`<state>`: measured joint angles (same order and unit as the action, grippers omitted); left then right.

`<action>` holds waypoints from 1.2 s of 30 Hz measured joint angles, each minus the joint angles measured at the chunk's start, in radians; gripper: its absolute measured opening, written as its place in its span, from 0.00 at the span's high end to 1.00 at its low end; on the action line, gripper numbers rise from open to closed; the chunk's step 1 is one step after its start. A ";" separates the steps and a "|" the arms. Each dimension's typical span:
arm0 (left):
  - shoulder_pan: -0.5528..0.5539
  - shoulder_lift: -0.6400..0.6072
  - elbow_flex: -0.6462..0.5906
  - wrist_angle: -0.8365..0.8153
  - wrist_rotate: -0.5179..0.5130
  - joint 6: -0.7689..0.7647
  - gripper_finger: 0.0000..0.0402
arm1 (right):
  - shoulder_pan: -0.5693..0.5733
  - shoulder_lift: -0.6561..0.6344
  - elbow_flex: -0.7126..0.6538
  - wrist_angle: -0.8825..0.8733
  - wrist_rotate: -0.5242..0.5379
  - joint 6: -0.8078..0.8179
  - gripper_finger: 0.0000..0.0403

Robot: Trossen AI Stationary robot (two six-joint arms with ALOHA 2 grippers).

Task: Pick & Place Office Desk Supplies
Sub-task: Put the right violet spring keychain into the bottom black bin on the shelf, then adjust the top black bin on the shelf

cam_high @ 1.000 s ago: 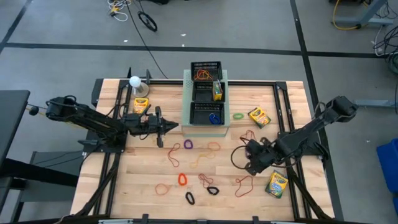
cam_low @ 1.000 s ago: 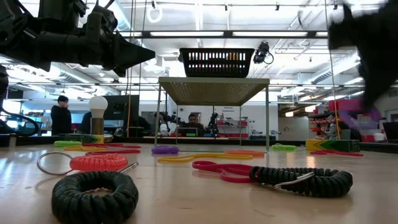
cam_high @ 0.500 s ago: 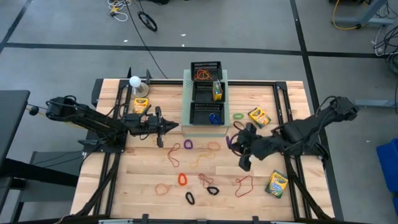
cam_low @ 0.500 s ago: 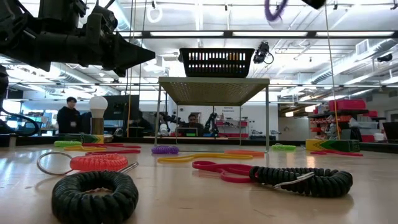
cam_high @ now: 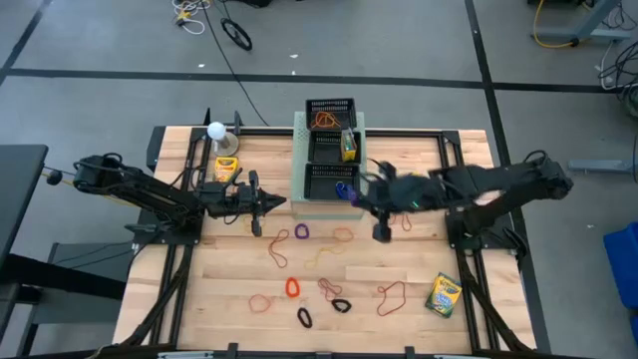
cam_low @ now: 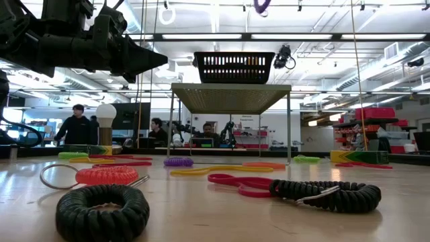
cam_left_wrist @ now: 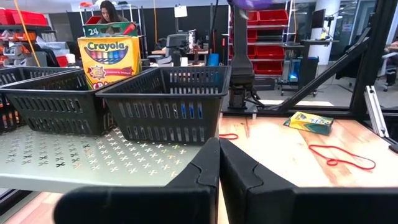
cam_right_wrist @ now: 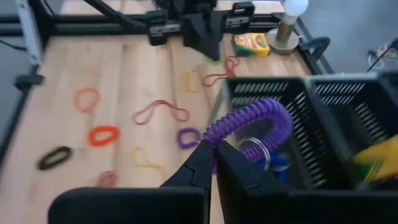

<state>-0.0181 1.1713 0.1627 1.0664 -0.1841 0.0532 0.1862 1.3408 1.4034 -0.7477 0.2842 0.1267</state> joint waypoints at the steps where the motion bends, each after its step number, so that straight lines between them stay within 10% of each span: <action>1: 0.000 0.000 0.000 0.001 0.000 0.000 0.98 | -0.028 0.023 0.020 -0.015 -0.029 -0.034 0.97; 25: 0.000 0.000 0.001 -0.018 0.054 -0.002 0.98 | -0.314 0.350 0.114 -0.003 -0.200 -0.376 0.81; 36: 0.000 0.000 0.001 -0.019 0.053 -0.001 0.98 | -0.234 0.305 0.161 -0.042 0.062 -0.446 0.68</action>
<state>-0.0181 1.1717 0.1635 1.0477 -0.1307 0.0525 -0.0477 1.6462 1.5640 -0.7900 0.3466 -0.3189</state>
